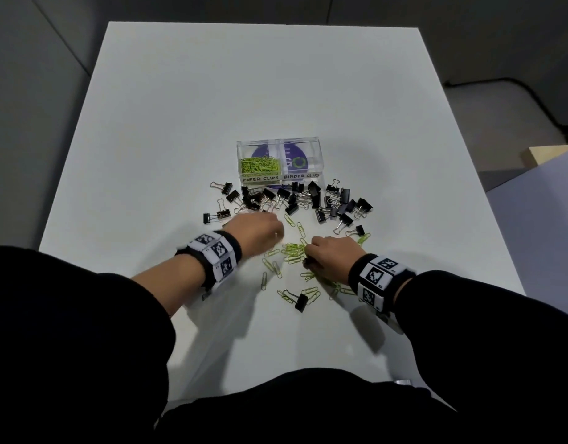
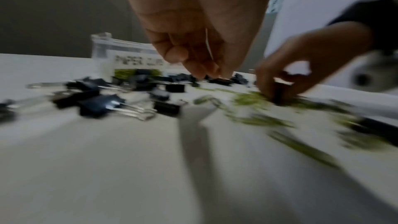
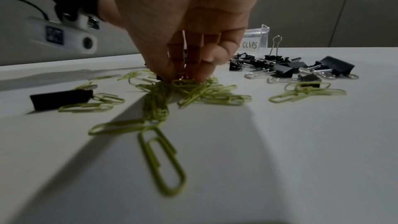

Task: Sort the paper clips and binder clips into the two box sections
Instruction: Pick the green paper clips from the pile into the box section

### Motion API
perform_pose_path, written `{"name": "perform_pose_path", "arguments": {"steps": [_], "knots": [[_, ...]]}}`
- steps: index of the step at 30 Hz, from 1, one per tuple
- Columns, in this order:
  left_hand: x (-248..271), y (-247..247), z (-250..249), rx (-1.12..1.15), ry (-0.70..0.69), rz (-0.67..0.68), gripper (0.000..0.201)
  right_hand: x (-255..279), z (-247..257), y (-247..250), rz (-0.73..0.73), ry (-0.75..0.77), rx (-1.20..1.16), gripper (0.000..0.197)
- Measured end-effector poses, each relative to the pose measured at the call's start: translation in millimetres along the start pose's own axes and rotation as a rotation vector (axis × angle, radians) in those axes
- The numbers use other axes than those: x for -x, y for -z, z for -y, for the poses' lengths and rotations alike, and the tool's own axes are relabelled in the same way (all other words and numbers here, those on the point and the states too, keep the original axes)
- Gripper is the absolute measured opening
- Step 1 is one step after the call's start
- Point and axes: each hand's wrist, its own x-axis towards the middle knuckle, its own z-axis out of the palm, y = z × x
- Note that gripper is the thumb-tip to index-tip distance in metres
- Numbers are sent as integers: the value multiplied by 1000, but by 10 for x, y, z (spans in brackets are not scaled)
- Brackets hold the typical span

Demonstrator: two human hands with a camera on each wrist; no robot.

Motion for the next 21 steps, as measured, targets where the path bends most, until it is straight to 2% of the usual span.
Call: {"name": "perform_pose_path", "arguments": {"steps": [3, 7, 11, 13, 17, 21], "knots": [[195, -182, -250, -69, -204, 154, 29, 9, 3, 14, 17, -8, 40, 27], [311, -375, -441, -96, -345, 229, 44, -37, -81, 167, -7, -101, 15, 26], [302, -441, -547, -155, -320, 222, 46, -175, -305, 360, -112, -267, -51, 24], [303, -442, -545, -138, -303, 205, 43, -259, -427, 420, -109, -349, -75, 26], [302, -353, -488, -10, -301, 90, 36, -281, -576, 428, -134, -403, -98, 32], [164, -151, -273, -6, -119, -67, 40, -50, -684, 331, -184, -432, -147, 32]]}}
